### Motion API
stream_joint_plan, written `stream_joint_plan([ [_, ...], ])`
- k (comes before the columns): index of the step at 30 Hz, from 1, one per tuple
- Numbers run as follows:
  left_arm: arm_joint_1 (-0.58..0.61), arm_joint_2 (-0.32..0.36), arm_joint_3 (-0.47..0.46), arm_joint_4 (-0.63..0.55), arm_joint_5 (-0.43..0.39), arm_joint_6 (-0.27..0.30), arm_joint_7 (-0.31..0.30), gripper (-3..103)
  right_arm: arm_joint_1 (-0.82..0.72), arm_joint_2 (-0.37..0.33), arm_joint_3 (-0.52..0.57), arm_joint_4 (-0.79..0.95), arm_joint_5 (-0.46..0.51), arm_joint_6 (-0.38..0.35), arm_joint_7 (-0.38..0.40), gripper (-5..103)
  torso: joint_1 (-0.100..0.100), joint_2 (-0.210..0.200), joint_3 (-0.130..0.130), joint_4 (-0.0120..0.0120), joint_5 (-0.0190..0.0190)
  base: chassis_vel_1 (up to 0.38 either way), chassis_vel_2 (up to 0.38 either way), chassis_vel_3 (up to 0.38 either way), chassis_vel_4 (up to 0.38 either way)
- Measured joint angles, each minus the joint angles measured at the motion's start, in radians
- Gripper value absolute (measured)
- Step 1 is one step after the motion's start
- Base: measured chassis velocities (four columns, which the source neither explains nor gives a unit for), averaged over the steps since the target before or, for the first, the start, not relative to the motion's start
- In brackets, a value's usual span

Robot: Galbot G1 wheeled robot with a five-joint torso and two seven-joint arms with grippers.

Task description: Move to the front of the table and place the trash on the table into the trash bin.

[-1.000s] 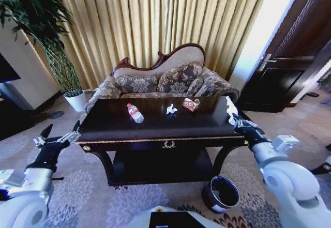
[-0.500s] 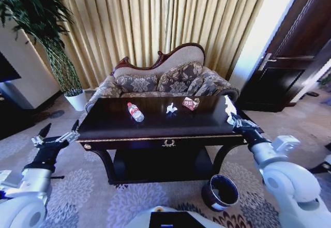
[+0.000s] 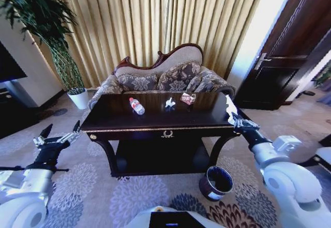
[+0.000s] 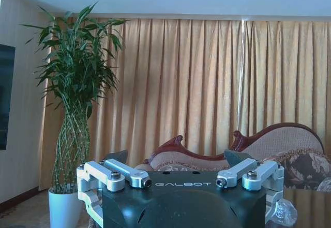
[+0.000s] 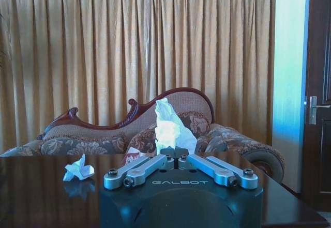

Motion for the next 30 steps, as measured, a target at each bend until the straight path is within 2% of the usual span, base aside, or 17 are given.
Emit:
stream_joint_plan([
  [11,-0.008,0.0,0.0,0.009,-0.002,-0.001,-0.012,100,-0.039,0.024,-0.008,-0.048,-0.049,0.005,-0.017,0,0.0,0.0,0.0,0.0,0.0001,0.028,-0.041,-0.038,0.035],
  [13,-0.013,0.001,0.002,0.009,-0.002,-0.001,-0.012,100,-0.076,0.038,-0.012,-0.106,-0.085,0.02,-0.045,0,0.0,0.0,0.0,-0.0002,-0.0002,0.0,0.0,0.0,0.0],
  [16,-0.018,0.0,0.01,0.007,-0.002,-0.001,-0.012,100,-0.088,0.048,-0.038,-0.226,-0.127,0.033,-0.053,0,0.0,0.0,0.0,-0.0002,0.0003,0.0,0.0,0.0,0.0],
  [18,-0.019,0.0,0.012,0.007,-0.002,-0.001,-0.012,100,-0.088,0.049,-0.044,-0.249,-0.131,0.033,-0.053,0,0.0,0.0,0.0,-0.0002,0.0005,0.0,0.0,0.0,0.0],
  [22,-0.029,-0.003,0.036,-0.001,0.002,0.0,-0.012,100,-0.033,0.031,-0.112,-0.534,-0.198,0.072,-0.065,0,0.0,0.0,0.0,0.0001,0.0004,0.0,0.0,0.0,0.0],
  [23,-0.029,-0.003,0.036,-0.001,0.002,0.0,-0.012,100,-0.033,0.031,-0.112,-0.534,-0.198,0.072,-0.065,0,0.0,0.0,0.0,0.0001,0.0004,0.0,0.0,0.0,0.0],
  [27,-0.031,-0.003,0.043,-0.002,0.005,0.011,-0.012,100,0.061,0.003,-0.158,-0.825,-0.262,0.137,-0.086,0,0.0,0.0,0.0,-0.0001,0.0002,0.0,0.0,0.0,0.0],
  [30,-0.03,-0.003,0.044,-0.002,0.006,0.013,-0.012,100,0.103,-0.005,-0.18,-0.922,-0.295,0.157,-0.091,0,0.0,0.0,0.0,-0.0001,0.0001,0.0,0.0,0.0,0.0],
])
